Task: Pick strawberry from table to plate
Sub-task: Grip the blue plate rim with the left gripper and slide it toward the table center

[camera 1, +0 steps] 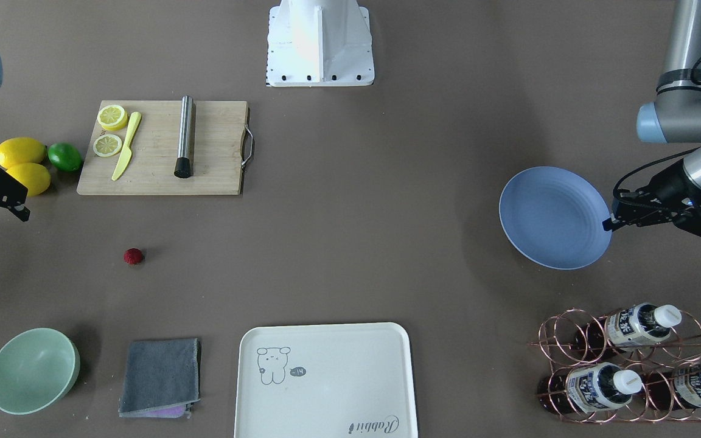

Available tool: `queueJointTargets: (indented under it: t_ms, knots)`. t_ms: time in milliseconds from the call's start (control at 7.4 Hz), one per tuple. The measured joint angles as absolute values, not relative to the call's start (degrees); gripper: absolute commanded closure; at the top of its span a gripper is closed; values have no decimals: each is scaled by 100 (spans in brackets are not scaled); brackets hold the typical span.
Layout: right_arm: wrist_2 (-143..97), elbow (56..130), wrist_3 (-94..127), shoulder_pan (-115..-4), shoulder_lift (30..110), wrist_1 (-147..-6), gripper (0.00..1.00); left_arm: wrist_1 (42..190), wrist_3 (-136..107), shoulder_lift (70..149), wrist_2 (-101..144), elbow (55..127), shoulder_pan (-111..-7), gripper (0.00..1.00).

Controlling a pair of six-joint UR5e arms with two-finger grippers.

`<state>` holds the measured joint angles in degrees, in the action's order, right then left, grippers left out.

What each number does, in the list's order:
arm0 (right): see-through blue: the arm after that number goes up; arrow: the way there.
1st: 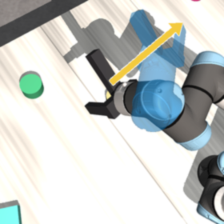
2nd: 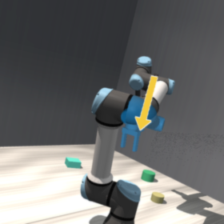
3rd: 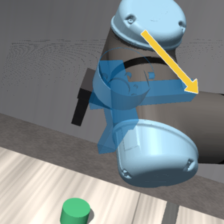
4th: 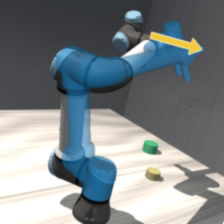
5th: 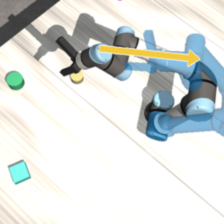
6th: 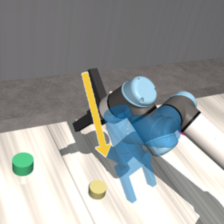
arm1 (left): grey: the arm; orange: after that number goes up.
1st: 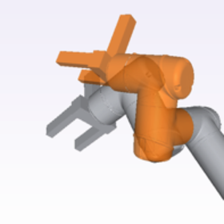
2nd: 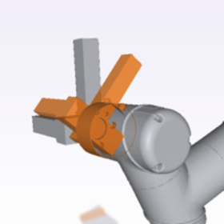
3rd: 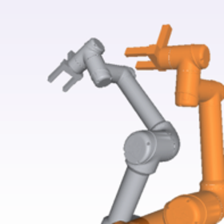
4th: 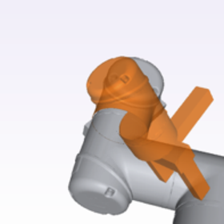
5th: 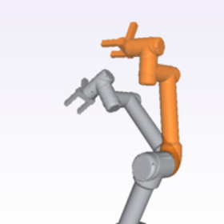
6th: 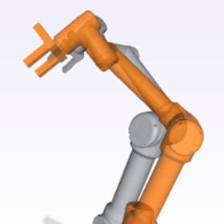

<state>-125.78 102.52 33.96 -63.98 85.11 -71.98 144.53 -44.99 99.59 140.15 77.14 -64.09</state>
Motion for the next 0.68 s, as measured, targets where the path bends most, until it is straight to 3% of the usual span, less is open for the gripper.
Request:
queueJointTargets:
  t_ms: [676]
  knots:
    - [-12636, 10257, 3419, -6398, 8509, -7198, 0, 14298, -6925, 11180, 12919, 8160, -5001, 100]
